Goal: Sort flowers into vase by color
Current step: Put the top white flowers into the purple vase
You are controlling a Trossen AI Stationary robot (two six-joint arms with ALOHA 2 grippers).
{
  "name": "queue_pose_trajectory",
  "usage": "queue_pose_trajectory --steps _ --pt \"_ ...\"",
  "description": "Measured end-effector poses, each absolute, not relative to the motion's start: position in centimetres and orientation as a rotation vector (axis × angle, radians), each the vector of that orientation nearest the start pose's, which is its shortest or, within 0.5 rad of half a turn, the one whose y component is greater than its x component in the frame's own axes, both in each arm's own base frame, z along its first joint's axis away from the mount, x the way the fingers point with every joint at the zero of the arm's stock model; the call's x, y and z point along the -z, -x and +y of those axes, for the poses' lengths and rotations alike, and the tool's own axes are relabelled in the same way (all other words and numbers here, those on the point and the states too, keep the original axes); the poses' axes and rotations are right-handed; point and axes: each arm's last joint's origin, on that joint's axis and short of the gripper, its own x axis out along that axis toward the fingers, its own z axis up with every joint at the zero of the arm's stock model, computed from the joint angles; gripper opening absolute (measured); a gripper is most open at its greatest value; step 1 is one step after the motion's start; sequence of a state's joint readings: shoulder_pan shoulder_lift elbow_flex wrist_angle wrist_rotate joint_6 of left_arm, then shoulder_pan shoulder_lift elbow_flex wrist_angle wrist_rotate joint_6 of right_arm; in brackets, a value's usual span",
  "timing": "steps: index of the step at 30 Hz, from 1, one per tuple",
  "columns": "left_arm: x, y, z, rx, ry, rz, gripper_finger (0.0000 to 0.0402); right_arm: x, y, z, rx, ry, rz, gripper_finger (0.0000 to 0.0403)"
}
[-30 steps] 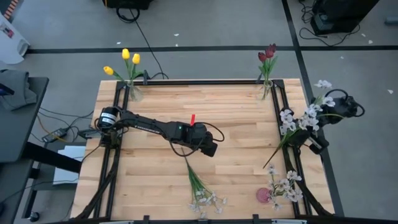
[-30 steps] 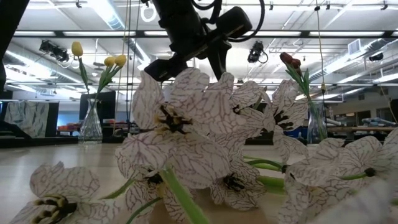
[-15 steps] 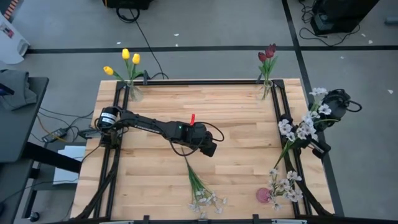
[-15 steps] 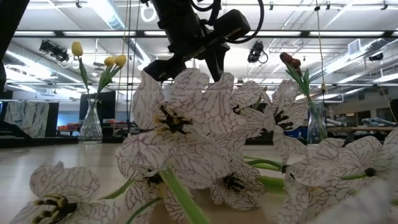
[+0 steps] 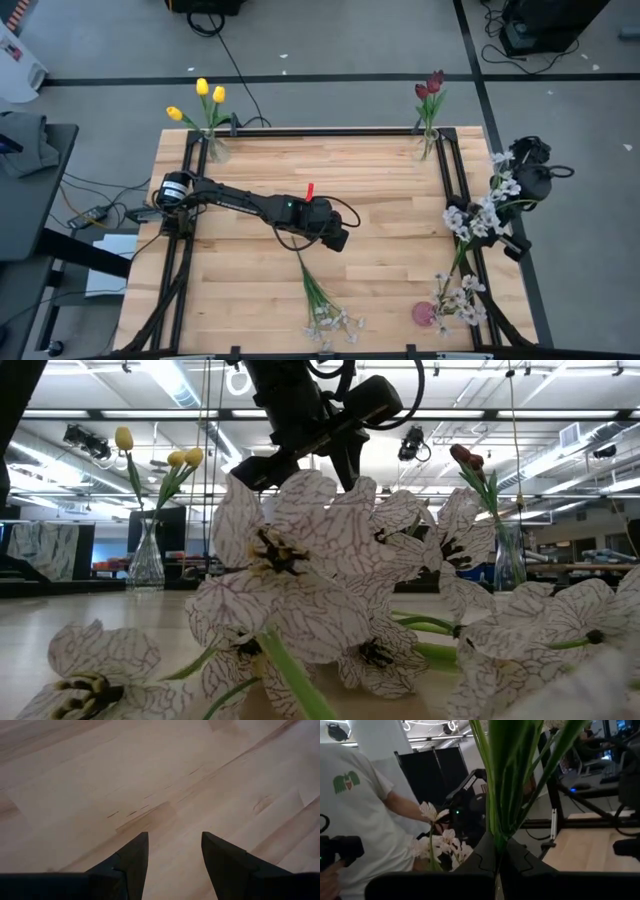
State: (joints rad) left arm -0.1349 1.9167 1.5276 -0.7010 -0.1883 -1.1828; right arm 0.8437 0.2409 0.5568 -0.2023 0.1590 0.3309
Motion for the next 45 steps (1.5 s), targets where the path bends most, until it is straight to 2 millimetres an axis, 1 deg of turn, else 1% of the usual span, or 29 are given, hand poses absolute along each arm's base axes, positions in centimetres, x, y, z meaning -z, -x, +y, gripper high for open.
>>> queue_pose_trajectory --steps 5,13,18,26,38,45 --pt "-22.9 -40.1 -4.9 -0.663 0.888 0.898 0.0187 -30.3 -5.3 5.8 -0.718 -0.399 0.013 0.0012" --pt "-22.9 -40.0 -4.9 -0.664 0.888 0.899 0.0187 -29.5 -5.2 6.6 -0.705 -0.418 0.004 0.0012" --pt "-22.9 -40.0 -4.9 -0.664 0.888 0.899 0.0187 -28.7 -5.2 7.3 -0.689 -0.413 0.022 0.0012" --pt "-22.9 -40.0 -4.9 -0.662 0.884 0.900 0.0187 -27.9 -5.1 8.4 -0.668 -0.368 0.074 0.0012" --pt "-22.9 -40.0 -4.9 -0.648 0.861 0.907 0.0187 -27.2 -5.1 9.6 -0.620 -0.315 0.132 0.0012" --pt "-22.9 -40.1 -4.8 -0.649 0.862 0.906 0.0187 -26.6 -5.2 10.7 -0.605 -0.300 0.181 0.0012"
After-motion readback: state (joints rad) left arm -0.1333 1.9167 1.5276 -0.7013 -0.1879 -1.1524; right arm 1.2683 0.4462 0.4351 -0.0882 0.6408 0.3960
